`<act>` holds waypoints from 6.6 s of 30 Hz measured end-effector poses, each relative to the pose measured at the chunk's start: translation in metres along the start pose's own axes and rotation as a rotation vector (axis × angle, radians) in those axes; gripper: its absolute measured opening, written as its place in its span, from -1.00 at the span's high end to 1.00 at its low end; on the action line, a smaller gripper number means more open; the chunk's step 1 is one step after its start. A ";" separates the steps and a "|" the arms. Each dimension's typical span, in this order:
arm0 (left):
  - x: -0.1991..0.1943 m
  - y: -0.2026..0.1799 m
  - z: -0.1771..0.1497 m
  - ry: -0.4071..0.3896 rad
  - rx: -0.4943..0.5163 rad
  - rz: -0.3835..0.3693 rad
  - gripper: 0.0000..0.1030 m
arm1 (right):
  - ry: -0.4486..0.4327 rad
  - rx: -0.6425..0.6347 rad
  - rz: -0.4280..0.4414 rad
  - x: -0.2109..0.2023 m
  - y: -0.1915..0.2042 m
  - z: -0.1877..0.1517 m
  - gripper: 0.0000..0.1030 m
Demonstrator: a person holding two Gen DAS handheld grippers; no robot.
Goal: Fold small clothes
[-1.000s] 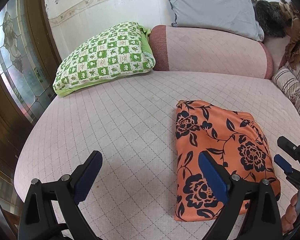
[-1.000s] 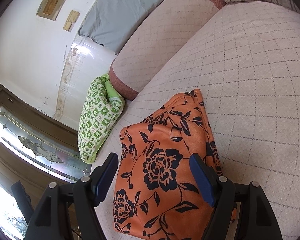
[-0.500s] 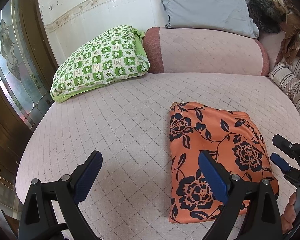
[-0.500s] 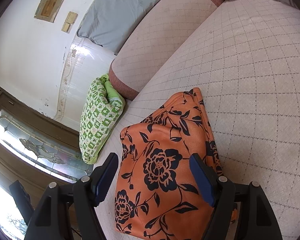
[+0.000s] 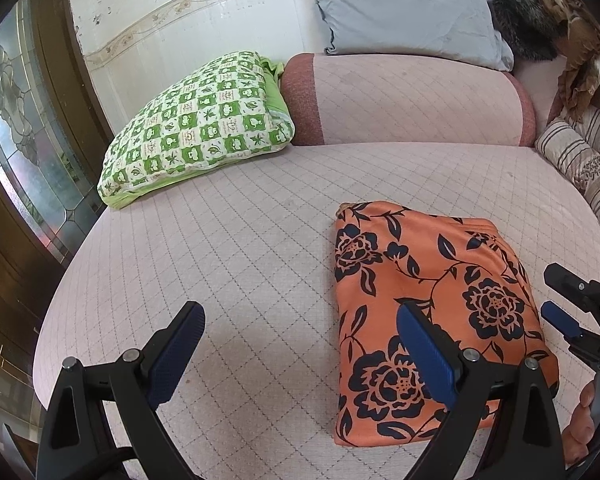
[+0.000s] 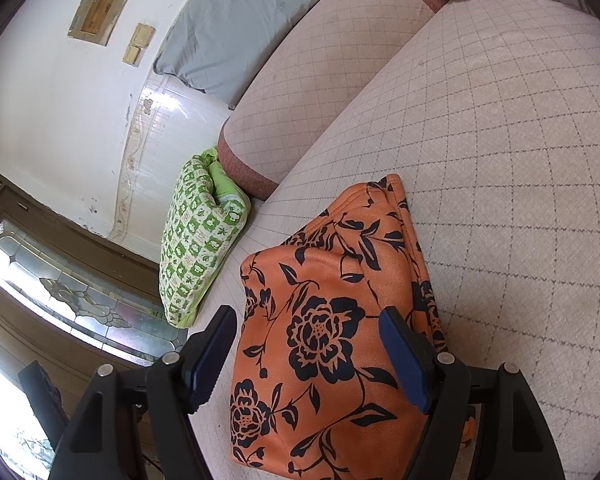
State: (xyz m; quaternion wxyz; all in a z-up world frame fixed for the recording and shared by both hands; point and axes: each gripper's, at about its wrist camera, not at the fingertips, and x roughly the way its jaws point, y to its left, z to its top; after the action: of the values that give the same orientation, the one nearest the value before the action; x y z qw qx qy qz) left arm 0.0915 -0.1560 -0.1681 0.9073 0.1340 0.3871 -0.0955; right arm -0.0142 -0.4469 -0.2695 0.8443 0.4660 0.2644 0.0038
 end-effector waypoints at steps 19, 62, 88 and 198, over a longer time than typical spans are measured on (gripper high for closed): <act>0.016 -0.006 -0.001 0.016 0.006 -0.002 -0.88 | -0.001 0.000 0.004 0.005 0.001 0.000 -0.49; -0.004 -0.013 -0.002 -0.009 0.004 -0.039 -0.87 | -0.010 -0.051 -0.009 -0.033 0.017 0.003 -0.49; 0.028 -0.016 -0.007 0.033 -0.014 -0.062 -0.88 | 0.028 -0.063 -0.050 -0.020 0.011 0.003 -0.49; 0.175 -0.028 -0.021 0.528 0.012 -0.608 -0.92 | 0.357 0.080 -0.044 0.062 -0.042 0.021 -0.39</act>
State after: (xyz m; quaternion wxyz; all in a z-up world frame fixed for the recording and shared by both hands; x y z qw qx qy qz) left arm 0.1890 -0.1880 -0.3137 0.7062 0.0385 0.6284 -0.3239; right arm 0.0383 -0.4715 -0.3211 0.7648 0.4850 0.4203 0.0573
